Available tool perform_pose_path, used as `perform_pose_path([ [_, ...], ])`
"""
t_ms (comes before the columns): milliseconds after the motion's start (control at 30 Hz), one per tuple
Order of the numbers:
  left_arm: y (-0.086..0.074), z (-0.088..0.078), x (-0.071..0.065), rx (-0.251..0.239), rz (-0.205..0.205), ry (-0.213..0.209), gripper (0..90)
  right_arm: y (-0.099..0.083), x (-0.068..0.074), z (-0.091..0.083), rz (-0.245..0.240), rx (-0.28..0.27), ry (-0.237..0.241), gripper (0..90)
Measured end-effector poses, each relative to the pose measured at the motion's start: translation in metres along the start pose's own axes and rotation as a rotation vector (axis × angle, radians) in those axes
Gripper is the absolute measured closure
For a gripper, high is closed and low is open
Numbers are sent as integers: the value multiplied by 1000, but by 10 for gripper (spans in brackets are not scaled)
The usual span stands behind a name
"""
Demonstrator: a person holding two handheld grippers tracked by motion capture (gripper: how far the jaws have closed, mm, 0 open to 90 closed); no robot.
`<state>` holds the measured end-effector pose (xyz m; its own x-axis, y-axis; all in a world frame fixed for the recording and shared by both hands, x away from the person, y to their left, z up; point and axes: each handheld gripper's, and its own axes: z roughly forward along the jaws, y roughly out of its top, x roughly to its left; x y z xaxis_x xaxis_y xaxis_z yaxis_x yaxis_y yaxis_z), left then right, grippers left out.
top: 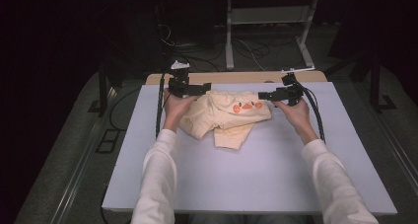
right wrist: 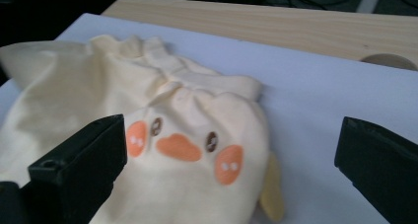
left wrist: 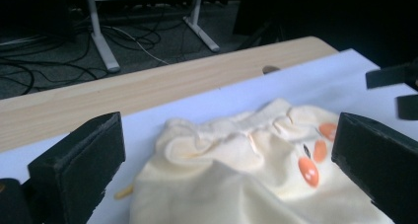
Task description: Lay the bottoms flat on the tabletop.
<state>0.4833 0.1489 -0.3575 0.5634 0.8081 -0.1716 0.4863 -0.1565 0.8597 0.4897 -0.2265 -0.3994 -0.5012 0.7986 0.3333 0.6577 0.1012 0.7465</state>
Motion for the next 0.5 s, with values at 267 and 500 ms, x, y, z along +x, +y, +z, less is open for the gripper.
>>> perform_pose_path([
  [267, -16, -20, 1, -21, -20, -2, 0, -10, 19, -17, -35, -6, 56, 0],
  [500, -26, -35, 5, -34, -41, 2, 0, -18, 31, -22, -52, 0, 83, 0],
])
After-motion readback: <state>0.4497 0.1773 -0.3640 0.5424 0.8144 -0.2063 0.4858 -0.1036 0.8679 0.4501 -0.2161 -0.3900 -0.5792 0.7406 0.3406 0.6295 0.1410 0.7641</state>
